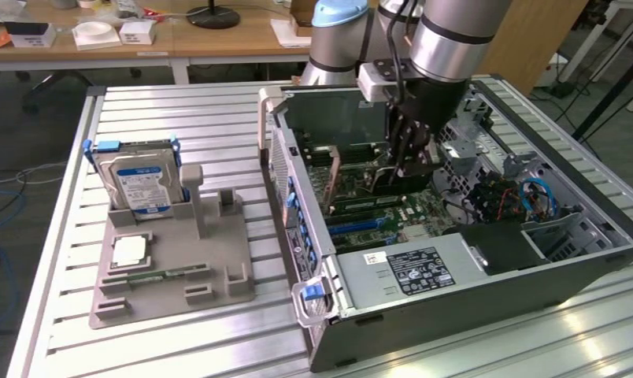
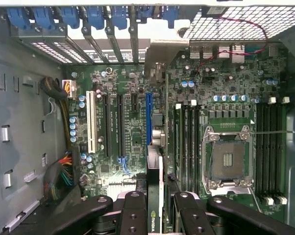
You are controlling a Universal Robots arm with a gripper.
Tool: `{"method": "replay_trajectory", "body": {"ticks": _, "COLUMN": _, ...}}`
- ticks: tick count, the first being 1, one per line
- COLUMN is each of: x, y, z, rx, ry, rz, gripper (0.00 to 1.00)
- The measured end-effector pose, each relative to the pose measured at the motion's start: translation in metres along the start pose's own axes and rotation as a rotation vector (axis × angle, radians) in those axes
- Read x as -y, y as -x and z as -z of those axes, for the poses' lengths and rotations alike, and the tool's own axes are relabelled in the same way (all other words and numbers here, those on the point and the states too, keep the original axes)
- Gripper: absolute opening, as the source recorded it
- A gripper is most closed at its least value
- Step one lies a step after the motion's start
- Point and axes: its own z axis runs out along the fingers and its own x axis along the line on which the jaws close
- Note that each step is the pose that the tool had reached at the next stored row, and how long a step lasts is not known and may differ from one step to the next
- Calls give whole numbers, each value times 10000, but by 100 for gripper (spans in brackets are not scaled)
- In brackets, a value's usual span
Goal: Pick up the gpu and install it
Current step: 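Insert the gpu into the slot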
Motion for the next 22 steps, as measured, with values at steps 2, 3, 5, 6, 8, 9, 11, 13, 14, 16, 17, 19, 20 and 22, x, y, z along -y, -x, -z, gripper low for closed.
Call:
{"method": "replay_trajectory", "body": {"ticks": 2, "x": -9, "y": -14, "z": -26, "rx": 0, "ry": 0, "rz": 0, "gripper": 26}}
{"method": "replay_trajectory", "body": {"ticks": 3, "x": -16, "y": -22, "z": -40, "rx": -1, "ry": 0, "rz": -2, "gripper": 26}}
{"method": "replay_trajectory", "body": {"ticks": 5, "x": -34, "y": -35, "z": -72, "rx": 1, "ry": 0, "rz": -1, "gripper": 26}}
{"method": "replay_trajectory", "body": {"ticks": 6, "x": -43, "y": -41, "z": -88, "rx": 0, "ry": 0, "rz": -1, "gripper": 26}}
{"method": "replay_trajectory", "body": {"ticks": 8, "x": -66, "y": -51, "z": -124, "rx": 0, "ry": 0, "rz": 0, "gripper": 26}}
{"method": "replay_trajectory", "body": {"ticks": 9, "x": -77, "y": -55, "z": -142, "rx": 0, "ry": 0, "rz": 0, "gripper": 26}}
{"method": "replay_trajectory", "body": {"ticks": 11, "x": -103, "y": -58, "z": -179, "rx": 0, "ry": 0, "rz": 0, "gripper": 26}}
{"method": "replay_trajectory", "body": {"ticks": 13, "x": -162, "y": -63, "z": -255, "rx": 1, "ry": 0, "rz": 0, "gripper": 26}}
{"method": "replay_trajectory", "body": {"ticks": 14, "x": -176, "y": -64, "z": -273, "rx": 1, "ry": 0, "rz": 0, "gripper": 26}}
{"method": "replay_trajectory", "body": {"ticks": 16, "x": -200, "y": -66, "z": -309, "rx": 1, "ry": 0, "rz": -1, "gripper": 26}}
{"method": "replay_trajectory", "body": {"ticks": 17, "x": -206, "y": -67, "z": -327, "rx": 0, "ry": 0, "rz": 0, "gripper": 26}}
{"method": "replay_trajectory", "body": {"ticks": 19, "x": -214, "y": -69, "z": -364, "rx": 0, "ry": 0, "rz": 2, "gripper": 26}}
{"method": "replay_trajectory", "body": {"ticks": 20, "x": -218, "y": -70, "z": -382, "rx": 0, "ry": 1, "rz": 4, "gripper": 26}}
{"method": "replay_trajectory", "body": {"ticks": 22, "x": -229, "y": -71, "z": -410, "rx": 2, "ry": 0, "rz": 5, "gripper": 26}}
